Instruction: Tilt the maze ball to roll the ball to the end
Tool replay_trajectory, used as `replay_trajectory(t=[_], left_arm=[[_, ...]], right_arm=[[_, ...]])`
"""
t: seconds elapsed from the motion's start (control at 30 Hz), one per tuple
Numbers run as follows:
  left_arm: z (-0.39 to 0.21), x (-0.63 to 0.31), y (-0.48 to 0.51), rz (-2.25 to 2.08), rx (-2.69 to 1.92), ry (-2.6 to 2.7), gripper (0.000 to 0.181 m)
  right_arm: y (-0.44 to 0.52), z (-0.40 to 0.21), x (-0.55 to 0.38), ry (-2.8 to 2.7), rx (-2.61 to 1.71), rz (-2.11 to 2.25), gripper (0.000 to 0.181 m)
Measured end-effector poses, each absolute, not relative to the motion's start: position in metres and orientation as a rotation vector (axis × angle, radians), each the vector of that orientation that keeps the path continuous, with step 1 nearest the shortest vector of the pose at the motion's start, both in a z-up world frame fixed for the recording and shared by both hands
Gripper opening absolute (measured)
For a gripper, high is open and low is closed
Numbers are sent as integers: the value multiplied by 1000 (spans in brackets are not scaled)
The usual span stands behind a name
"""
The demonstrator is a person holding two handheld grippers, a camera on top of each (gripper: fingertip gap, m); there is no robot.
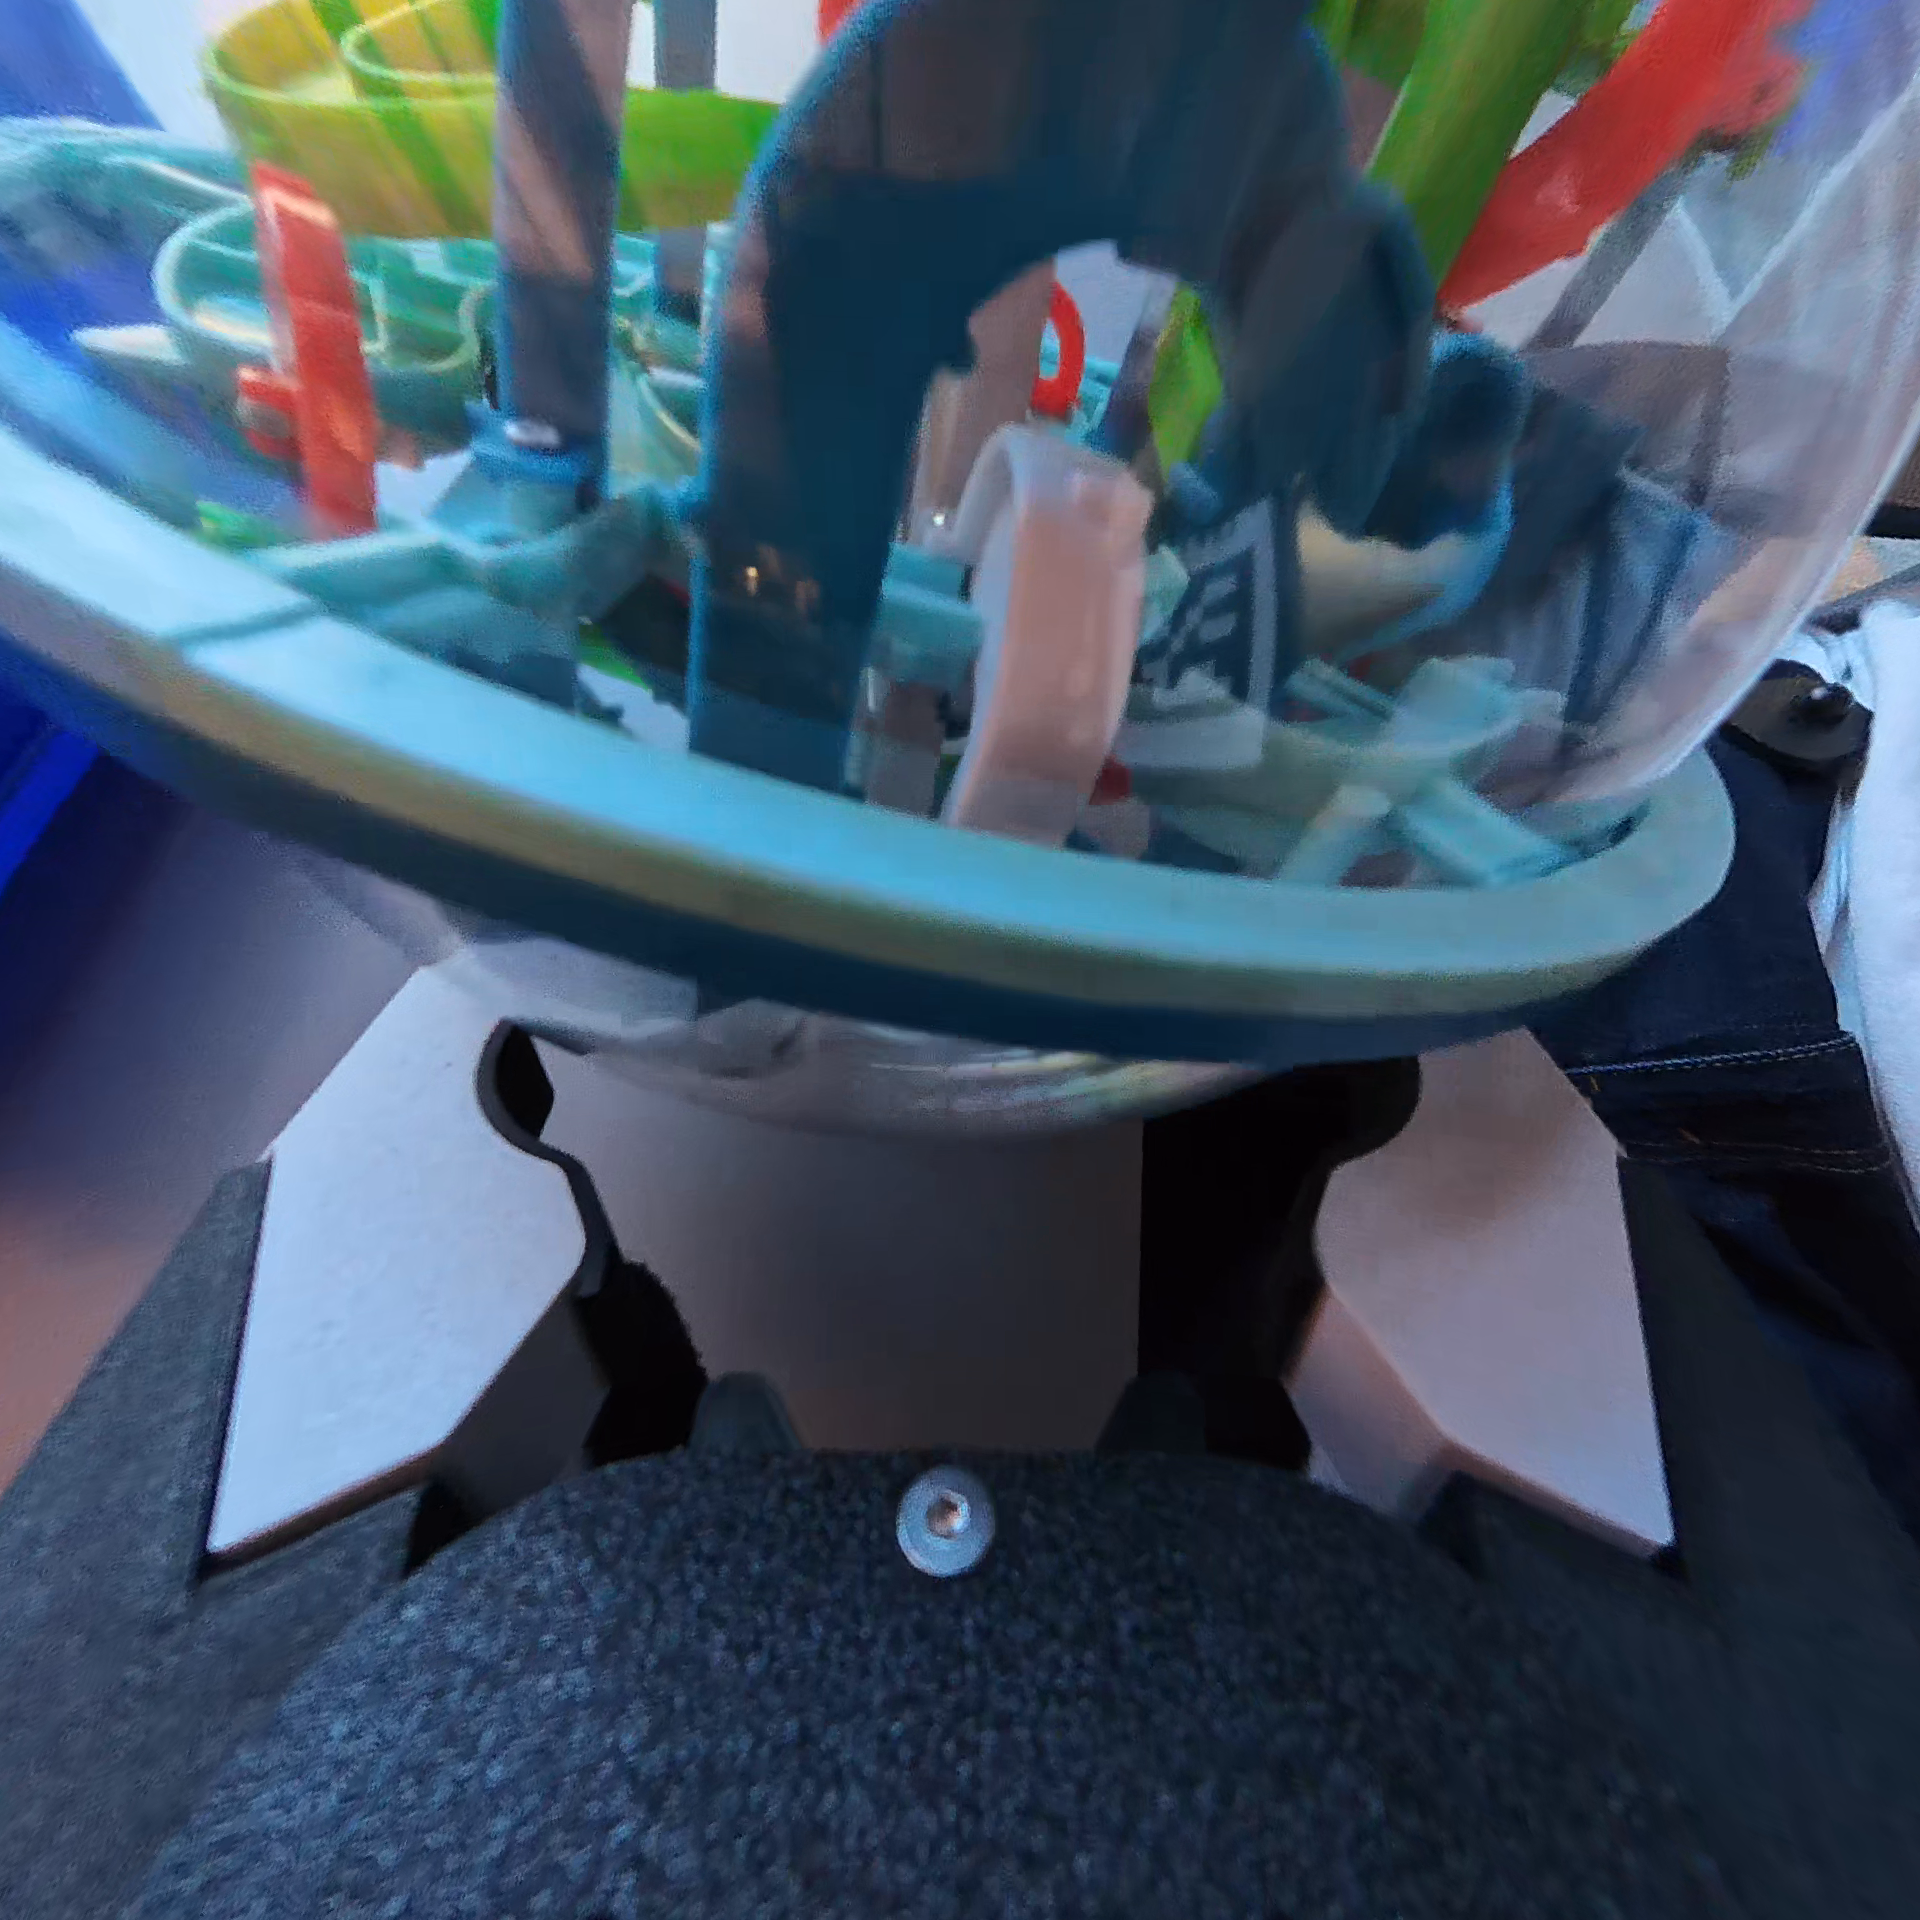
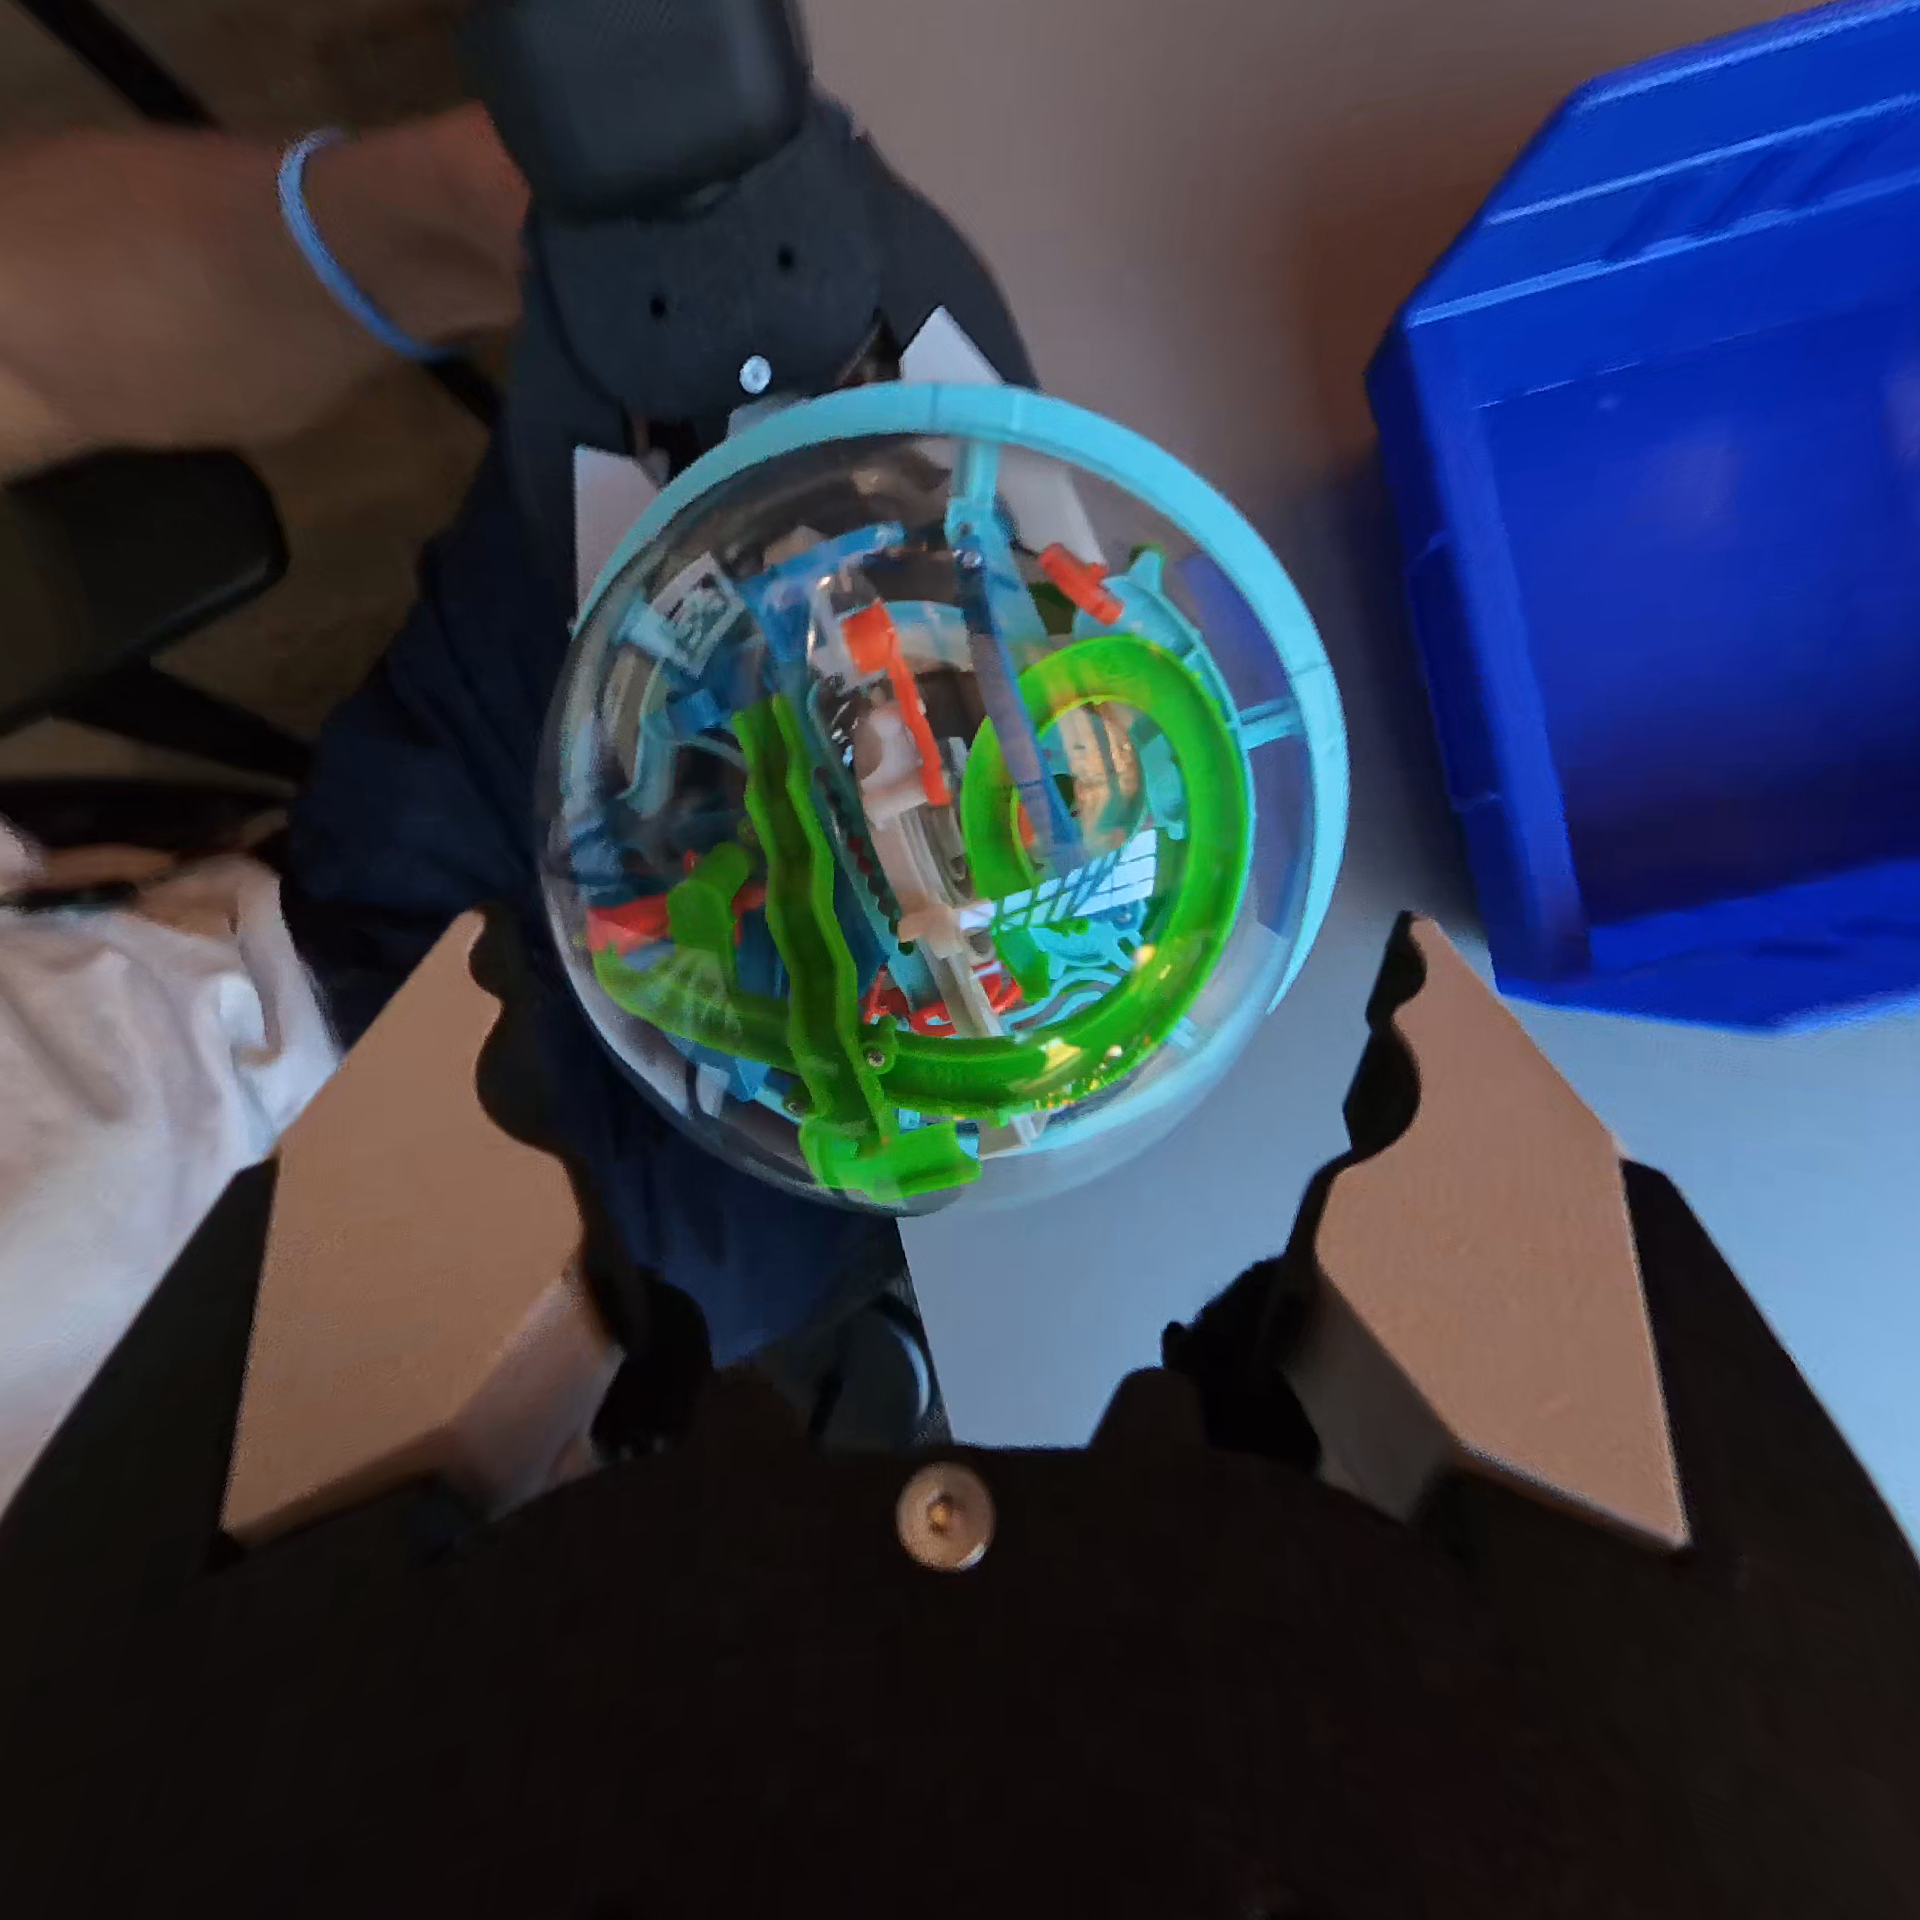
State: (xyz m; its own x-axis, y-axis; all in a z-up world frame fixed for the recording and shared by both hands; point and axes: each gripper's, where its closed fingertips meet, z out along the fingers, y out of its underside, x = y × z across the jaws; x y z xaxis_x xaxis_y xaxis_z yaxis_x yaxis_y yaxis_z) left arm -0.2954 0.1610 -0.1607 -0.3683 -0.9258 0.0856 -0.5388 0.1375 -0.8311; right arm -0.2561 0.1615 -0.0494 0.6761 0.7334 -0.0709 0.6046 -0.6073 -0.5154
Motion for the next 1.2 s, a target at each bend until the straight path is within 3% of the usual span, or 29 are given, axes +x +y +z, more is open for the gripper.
replay_trajectory(t=[0.23,0.43,0.53,0.87,1.2], left_arm=[[-166,-295,158,-1079,-1422,1980,149],[-166,-300,152,-1107,-1416,2015,149],[-161,-307,159,-1216,-1426,2010,159],[-132,-305,169,-1511,-1357,1919,158],[-133,-306,170,-1495,-1389,1889,157]], right_arm=[[150,-64,-249,-579,-2530,449,150],[141,-73,-252,-795,-2586,549,147],[146,-72,-255,-930,-2557,558,148],[161,-76,-259,-1226,-2461,538,149],[144,-41,-242,-703,-2259,557,152]])
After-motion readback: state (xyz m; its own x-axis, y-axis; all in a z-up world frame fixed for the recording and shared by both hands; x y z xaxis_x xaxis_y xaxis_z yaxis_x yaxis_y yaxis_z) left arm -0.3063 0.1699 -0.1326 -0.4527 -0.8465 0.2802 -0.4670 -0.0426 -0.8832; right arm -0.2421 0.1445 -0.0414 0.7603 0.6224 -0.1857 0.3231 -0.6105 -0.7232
